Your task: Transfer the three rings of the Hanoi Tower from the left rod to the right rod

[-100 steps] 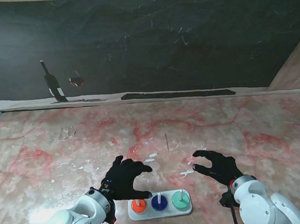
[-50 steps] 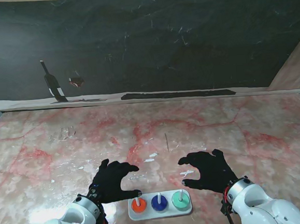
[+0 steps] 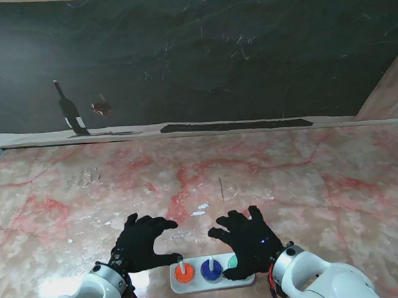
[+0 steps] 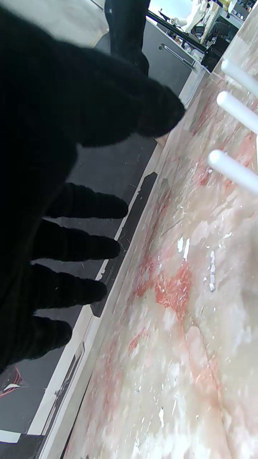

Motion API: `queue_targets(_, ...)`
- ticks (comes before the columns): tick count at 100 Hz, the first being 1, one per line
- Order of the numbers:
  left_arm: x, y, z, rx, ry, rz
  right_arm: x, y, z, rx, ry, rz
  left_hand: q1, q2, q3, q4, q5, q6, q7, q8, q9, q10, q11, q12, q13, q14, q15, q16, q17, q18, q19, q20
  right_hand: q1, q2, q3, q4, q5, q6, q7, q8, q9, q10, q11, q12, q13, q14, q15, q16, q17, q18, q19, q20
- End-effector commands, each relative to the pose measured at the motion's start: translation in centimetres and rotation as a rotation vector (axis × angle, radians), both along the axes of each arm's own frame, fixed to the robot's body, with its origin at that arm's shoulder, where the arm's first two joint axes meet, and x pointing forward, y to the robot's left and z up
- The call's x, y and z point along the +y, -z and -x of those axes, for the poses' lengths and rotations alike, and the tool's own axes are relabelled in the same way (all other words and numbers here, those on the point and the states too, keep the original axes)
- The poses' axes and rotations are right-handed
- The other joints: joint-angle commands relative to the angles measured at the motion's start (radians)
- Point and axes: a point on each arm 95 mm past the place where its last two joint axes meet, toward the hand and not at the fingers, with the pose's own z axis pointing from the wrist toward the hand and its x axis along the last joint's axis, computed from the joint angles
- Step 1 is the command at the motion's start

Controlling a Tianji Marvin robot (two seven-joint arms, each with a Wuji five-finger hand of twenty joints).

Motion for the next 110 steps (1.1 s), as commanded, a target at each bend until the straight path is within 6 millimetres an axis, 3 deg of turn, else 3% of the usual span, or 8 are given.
queue_targets(1, -0.1, 0.0, 0.2, 0.006, 0.009, 0.005, 0.5, 0.5, 0.1, 0.004, -0.012, 0.027, 0.008, 0.016, -0.02, -0.026, -0.001, 0.005, -0.021, -0.007, -0.023, 0.001, -0.021, 0.005, -0.016, -0.011, -0.023, -0.01, -0.002, 0.008, -0.003, -0.009, -0.054, -0.05, 0.034, -0.014, -0.048, 0.06, -0.033, -0.001, -0.038, 0.025, -0.062, -0.033, -0.044, 0.005, -0.052, -0.03, -0.023, 0.004, -0.061, 0.004)
queue_targets(13, -0.2, -0.1, 0.2, 0.011, 0.013, 0.013, 1.1, 1.3, 0.0, -0.008, -0.017, 0.084, 0.011, 0.017, -0.024, -0.025, -0.002, 0.005, -0.024, -0.008, -0.025, 0.002, -0.023, 0.004, -0.017, -0.012, -0.025, -0.01, -0.002, 0.008, -0.003, -0.01, -0.087, -0.074, 0.059, -0.019, -0.081, 0.116, -0.083, -0.007, -0.051, 0.038, -0.181, -0.059, -0.068, 0.015, -0.152, -0.05, -0.007, 0.001, -0.14, 0.029)
queue_targets(35, -0.2, -0.1, 0.3, 0.016, 0.015, 0.012, 1.4, 2.6, -0.5, 0.009, -0.023, 0.144, 0.012, 0.018, -0.032, -0.022, -0.001, 0.003, -0.027, -0.007, -0.029, 0.002, -0.025, 0.004, -0.019, -0.011, -0.026, -0.011, -0.002, 0.008, -0.004, -0.014, -0.113, -0.075, 0.072, -0.022, -0.1, 0.114, -0.101, 0.004, -0.073, 0.041, -0.268, -0.034, -0.083, 0.022, -0.209, -0.041, 0.01, -0.006, -0.203, 0.012)
queue_targets(54, -0.2, -0.1, 0.2, 0.024, 0.026, 0.016, 1.9, 3.6, -0.9, 0.017, -0.054, 0.21, 0.013, 0.019, -0.037, -0.02, -0.003, 0.001, -0.03, -0.007, -0.029, 0.002, -0.025, 0.003, -0.021, -0.012, -0.028, -0.011, -0.002, 0.008, -0.006, -0.018, -0.131, -0.062, 0.071, -0.026, -0.094, 0.102, -0.075, 0.033, -0.082, 0.038, -0.353, 0.002, -0.084, 0.027, -0.229, -0.136, 0.035, -0.008, -0.275, -0.023)
queue_targets(72, -0.2, 0.0, 0.2, 0.025, 0.028, 0.013, 2.4, 4.7, -1.2, 0.03, -0.059, 0.235, 0.012, 0.022, -0.041, -0.019, -0.003, 0.001, -0.032, -0.007, -0.032, 0.001, -0.027, 0.003, -0.022, -0.012, -0.029, -0.011, -0.001, 0.009, -0.008, -0.022, -0.147, -0.048, 0.07, -0.027, -0.073, 0.121, -0.062, 0.048, -0.089, 0.044, -0.373, -0.018, -0.09, 0.035, -0.233, -0.182, 0.047, -0.005, -0.322, -0.054)
queue_targets(84, -0.2, 0.0, 0.1, 0.026, 0.026, 0.016, 2.6, 5.2, -1.3, 0.044, -0.058, 0.246, 0.014, 0.023, -0.043, -0.018, -0.004, 0.001, -0.033, -0.007, -0.034, 0.004, -0.027, 0.002, -0.024, -0.011, -0.03, -0.011, -0.001, 0.009, -0.009, -0.024, -0.149, -0.047, 0.07, -0.028, -0.066, 0.127, -0.014, 0.095, -0.088, 0.048, -0.379, -0.069, -0.089, 0.036, -0.236, -0.229, 0.071, -0.005, -0.378, -0.086)
queue_targets(110, -0.2, 0.0, 0.1, 0.027, 0.028, 0.014, 3.1, 6.3, -1.4, 0.03, -0.06, 0.29, 0.014, 0.025, -0.047, -0.017, -0.005, 0.002, -0.035, -0.006, -0.038, 0.003, -0.029, 0.002, -0.027, -0.012, -0.03, -0.011, -0.001, 0.009, -0.01, -0.028, -0.152, -0.047, 0.071, -0.027, -0.049, 0.131, 0.004, 0.119, -0.091, 0.05, -0.389, -0.113, -0.091, 0.041, -0.24, -0.25, 0.081, 0.001, -0.408, -0.097)
